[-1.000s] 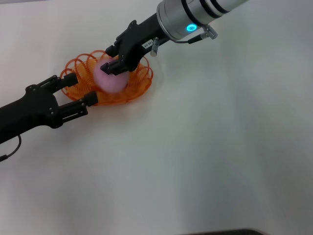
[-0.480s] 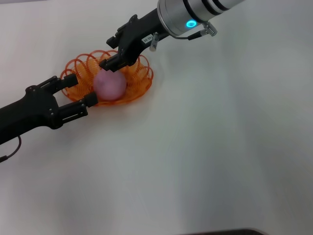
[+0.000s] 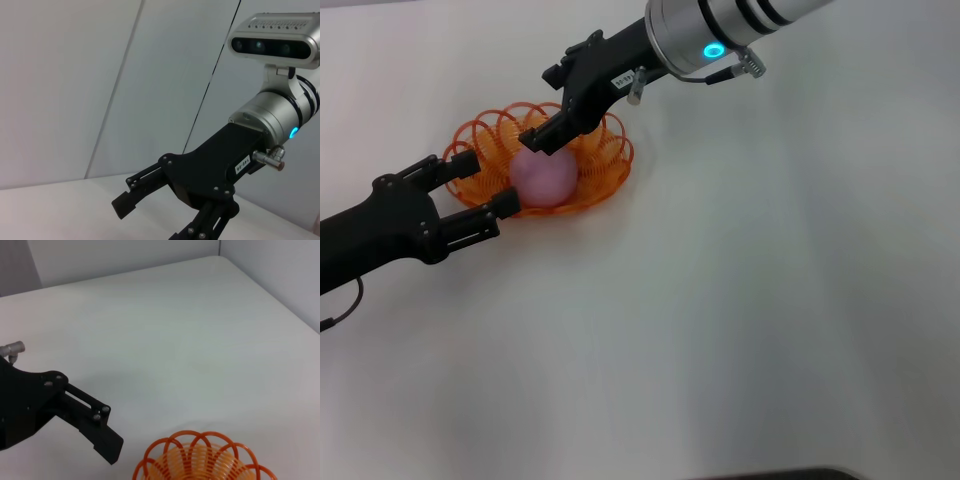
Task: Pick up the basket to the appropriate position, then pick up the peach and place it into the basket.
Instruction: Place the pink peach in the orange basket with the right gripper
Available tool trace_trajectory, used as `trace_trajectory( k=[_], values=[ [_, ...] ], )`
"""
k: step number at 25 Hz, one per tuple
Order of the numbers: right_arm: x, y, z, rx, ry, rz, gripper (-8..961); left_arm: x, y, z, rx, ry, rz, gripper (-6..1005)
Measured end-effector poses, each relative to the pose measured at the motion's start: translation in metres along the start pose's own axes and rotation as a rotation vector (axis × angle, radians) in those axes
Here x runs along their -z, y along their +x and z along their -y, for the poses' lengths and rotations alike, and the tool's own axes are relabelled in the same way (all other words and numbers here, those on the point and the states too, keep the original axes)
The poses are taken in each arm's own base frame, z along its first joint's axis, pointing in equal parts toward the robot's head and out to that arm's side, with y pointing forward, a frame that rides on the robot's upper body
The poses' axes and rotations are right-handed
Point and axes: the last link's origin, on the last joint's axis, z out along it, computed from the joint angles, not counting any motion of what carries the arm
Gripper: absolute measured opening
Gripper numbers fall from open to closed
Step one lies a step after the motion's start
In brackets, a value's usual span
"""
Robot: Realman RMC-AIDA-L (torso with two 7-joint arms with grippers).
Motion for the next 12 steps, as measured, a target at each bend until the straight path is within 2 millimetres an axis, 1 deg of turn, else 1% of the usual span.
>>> trace_trajectory(
  k=[4, 12],
  values=[
    [0.002, 0.003, 0.0, -0.006, -0.005, 0.003, 944, 0.001, -0.001, 0.0, 0.001, 0.002, 0.0, 844],
    [0.014, 0.007, -0.001, -0.01, 0.003, 0.056, 945, 0.002, -0.001, 0.0, 0.002, 0.007, -0.001, 844]
  ],
)
